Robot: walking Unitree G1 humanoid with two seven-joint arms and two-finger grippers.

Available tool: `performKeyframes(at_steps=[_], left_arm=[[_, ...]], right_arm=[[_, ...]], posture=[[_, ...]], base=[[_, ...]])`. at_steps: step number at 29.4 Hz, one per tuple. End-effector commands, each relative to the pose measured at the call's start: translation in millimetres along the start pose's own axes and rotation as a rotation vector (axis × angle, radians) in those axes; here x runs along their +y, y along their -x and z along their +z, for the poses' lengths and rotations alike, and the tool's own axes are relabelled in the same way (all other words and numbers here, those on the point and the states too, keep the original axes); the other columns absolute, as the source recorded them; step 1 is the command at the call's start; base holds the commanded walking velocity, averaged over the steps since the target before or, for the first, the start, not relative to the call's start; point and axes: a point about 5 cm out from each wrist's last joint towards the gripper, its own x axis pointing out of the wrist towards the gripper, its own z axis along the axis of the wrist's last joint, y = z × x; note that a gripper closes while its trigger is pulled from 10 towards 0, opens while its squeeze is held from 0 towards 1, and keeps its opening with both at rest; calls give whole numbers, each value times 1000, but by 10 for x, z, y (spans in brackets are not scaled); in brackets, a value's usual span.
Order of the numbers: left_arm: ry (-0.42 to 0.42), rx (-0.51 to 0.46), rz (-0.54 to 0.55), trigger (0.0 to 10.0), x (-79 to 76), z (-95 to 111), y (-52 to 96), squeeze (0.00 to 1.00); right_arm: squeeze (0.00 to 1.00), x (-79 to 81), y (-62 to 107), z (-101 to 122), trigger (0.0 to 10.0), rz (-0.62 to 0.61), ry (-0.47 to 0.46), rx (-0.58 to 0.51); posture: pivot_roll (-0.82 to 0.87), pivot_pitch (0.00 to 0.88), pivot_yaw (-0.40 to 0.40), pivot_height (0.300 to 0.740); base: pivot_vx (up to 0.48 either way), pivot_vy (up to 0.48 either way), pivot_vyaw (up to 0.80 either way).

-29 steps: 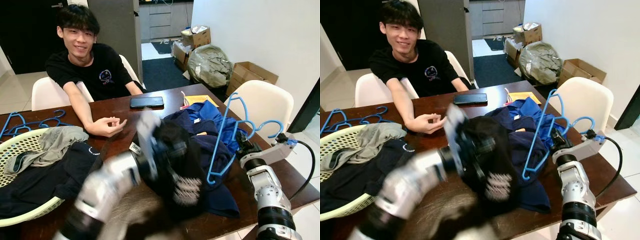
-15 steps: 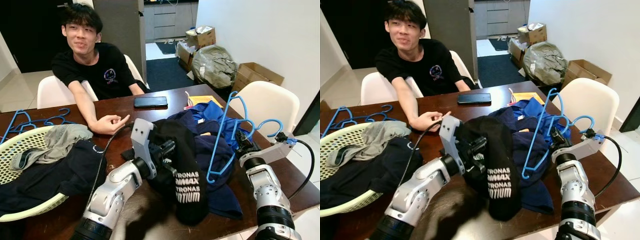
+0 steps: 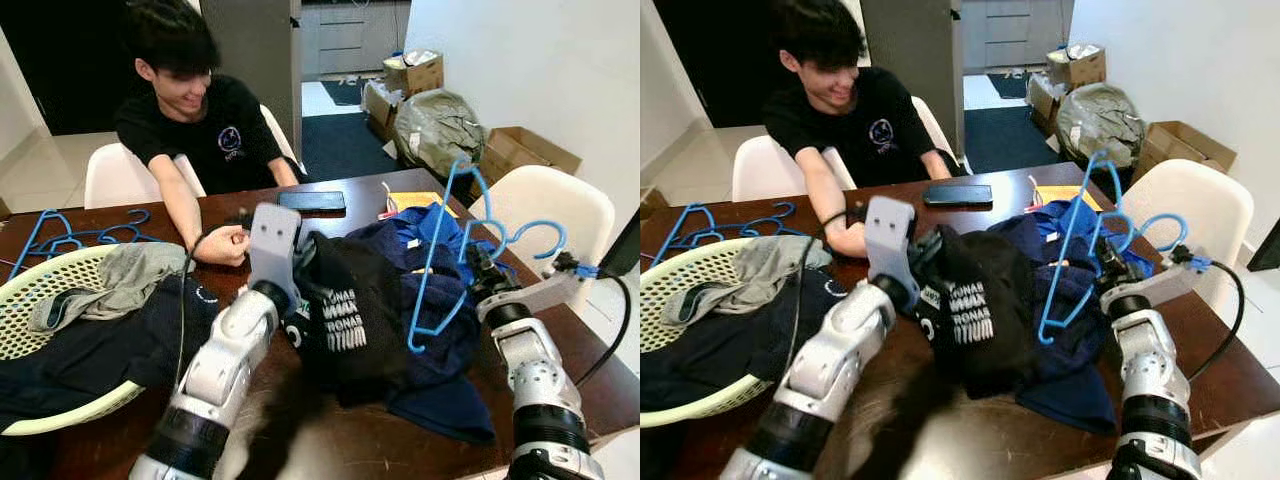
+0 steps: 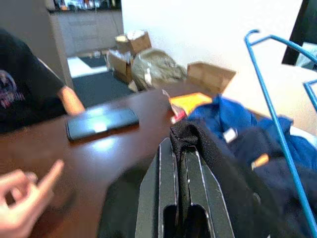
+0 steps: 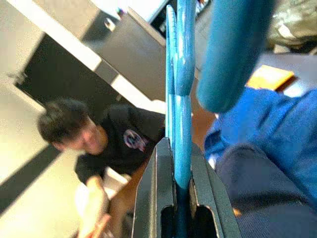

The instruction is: Hang hanger

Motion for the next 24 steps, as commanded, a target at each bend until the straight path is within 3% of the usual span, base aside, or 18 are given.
performKeyframes(at_steps=[1,3,7,9,11,13,15,17,21,24], left_arm=[[-14,-31,14,10000,56,104,-16,0],[-16,-57,3,10000,67,203,-65,0],[89,-128,2,10000,60,484,-197,0],[89,-128,2,10000,60,484,-197,0],[76,-153,-8,10000,69,595,-219,0],[76,-153,-8,10000,69,595,-219,0],[78,-162,-33,10000,73,657,-224,0],[91,-199,-142,10000,47,873,-228,0],[69,-227,-228,10000,14,1065,-220,0],[67,-181,-262,10000,-43,1051,-211,0]], right_arm=[[0,-18,38,5,10000,1,-25,-14],[0,-25,39,18,10000,-5,-29,-24],[0,65,-29,103,10000,20,-31,-56],[0,65,-29,103,10000,20,-31,-56],[0,219,-73,98,10000,71,-38,-63],[0,219,-73,98,10000,71,-38,-63],[0,304,-107,27,10000,99,-37,-47],[0,427,-176,-236,10000,125,43,43],[0,394,-179,-284,10000,122,73,86],[0,286,-115,-208,10000,93,57,82]], posture=[[5,0,21,740],[4,0,28,740],[-12,0,49,740],[-12,0,49,740],[-9,0,60,740],[-9,0,60,740],[8,3,62,740],[46,12,52,740],[55,20,45,740],[67,31,25,740]], base=[[0,0,0],[0,0,0],[0,0,0],[0,0,0],[0,0,0],[0,0,0],[0,0,0],[0,0,0],[0,0,0],[0,0,0]])
